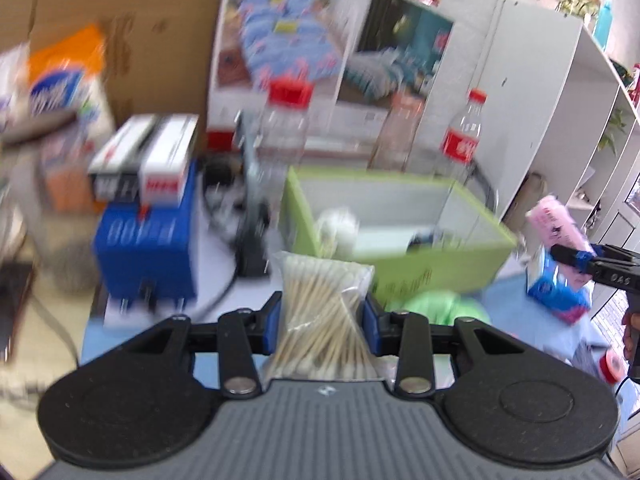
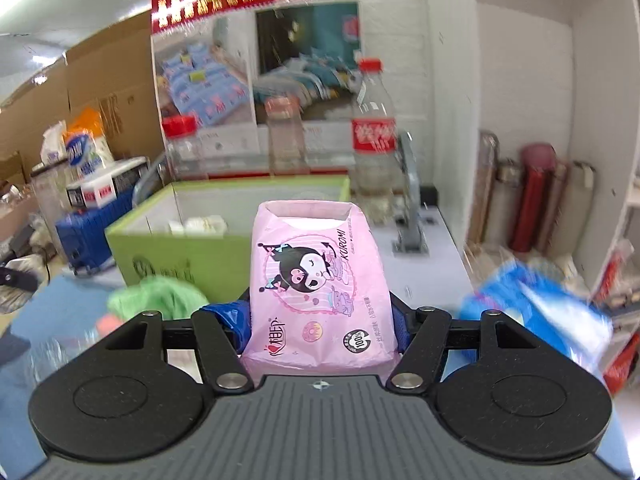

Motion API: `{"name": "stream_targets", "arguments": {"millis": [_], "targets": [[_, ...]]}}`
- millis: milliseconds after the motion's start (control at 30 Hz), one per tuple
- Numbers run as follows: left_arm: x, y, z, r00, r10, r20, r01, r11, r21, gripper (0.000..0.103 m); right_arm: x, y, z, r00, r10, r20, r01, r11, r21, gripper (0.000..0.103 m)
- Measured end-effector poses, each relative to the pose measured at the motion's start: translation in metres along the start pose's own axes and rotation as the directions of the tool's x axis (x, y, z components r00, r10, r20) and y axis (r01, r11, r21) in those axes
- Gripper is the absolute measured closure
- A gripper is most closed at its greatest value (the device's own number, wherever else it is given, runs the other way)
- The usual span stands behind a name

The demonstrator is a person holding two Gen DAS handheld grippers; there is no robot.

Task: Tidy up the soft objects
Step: 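Lower the swab bag and pink wipe pack into the green box, release both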

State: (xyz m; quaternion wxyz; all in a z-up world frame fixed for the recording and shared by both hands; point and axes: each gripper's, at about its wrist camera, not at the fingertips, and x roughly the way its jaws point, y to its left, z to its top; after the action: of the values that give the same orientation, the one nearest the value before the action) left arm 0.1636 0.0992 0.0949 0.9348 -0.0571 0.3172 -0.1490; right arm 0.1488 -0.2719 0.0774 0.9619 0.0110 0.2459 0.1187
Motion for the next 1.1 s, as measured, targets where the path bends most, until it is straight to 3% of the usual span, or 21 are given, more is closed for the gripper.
{"name": "stream_targets", "arguments": {"millis": [167, 267, 467, 600, 667, 700, 800, 967, 1100], "targets": [[0.047, -0.025, 0.066, 0.999, -0.038, 0.034, 0.037, 0.999, 0.017, 0.065, 0.048, 0.020, 0.055, 1.000, 0.013, 0.009, -0.012, 0.999, -0.050, 0.053], [0.086, -0.038, 0.083, 0.998, -0.053, 0.016, 0.053, 0.998, 0.017, 0.065, 0.083, 0.020, 0.070, 0.999, 0.032, -0.026, -0.033, 0.998, -0.052, 0.053], [0.156, -0.049, 0.080, 0.996, -0.060, -0.063, 0.061, 0.998, 0.029, 0.065, 0.143, 0.028, 0.065, 0.988, 0.078, -0.132, -0.086, 0.995, -0.055, 0.052], [0.182, -0.047, 0.070, 0.993, -0.048, -0.106, 0.053, 0.998, 0.042, 0.062, 0.168, 0.035, 0.054, 0.976, 0.113, -0.187, -0.130, 0.988, -0.079, 0.050], [0.186, -0.044, 0.066, 0.993, -0.031, -0.117, 0.035, 0.999, 0.034, 0.038, 0.177, 0.037, 0.049, 0.962, 0.149, -0.229, -0.168, 0.984, -0.062, 0.048], [0.184, -0.041, 0.064, 0.995, -0.023, -0.102, 0.026, 0.999, 0.026, 0.033, 0.181, 0.039, 0.047, 0.954, 0.155, -0.256, -0.175, 0.983, -0.055, 0.048], [0.174, -0.034, 0.062, 0.996, -0.025, -0.081, 0.025, 1.000, -0.002, 0.033, 0.183, 0.052, 0.048, 0.948, 0.120, -0.296, -0.156, 0.983, -0.100, 0.047], [0.142, -0.028, 0.055, 0.999, -0.007, -0.048, 0.008, 1.000, 0.003, 0.033, 0.149, 0.057, 0.062, 0.983, 0.119, -0.140, -0.131, 0.988, -0.079, 0.045], [0.111, -0.025, 0.036, 0.999, -0.005, -0.035, 0.006, 1.000, 0.011, 0.032, 0.108, 0.060, 0.059, 0.990, 0.116, -0.085, -0.124, 0.988, -0.096, 0.045]]}}
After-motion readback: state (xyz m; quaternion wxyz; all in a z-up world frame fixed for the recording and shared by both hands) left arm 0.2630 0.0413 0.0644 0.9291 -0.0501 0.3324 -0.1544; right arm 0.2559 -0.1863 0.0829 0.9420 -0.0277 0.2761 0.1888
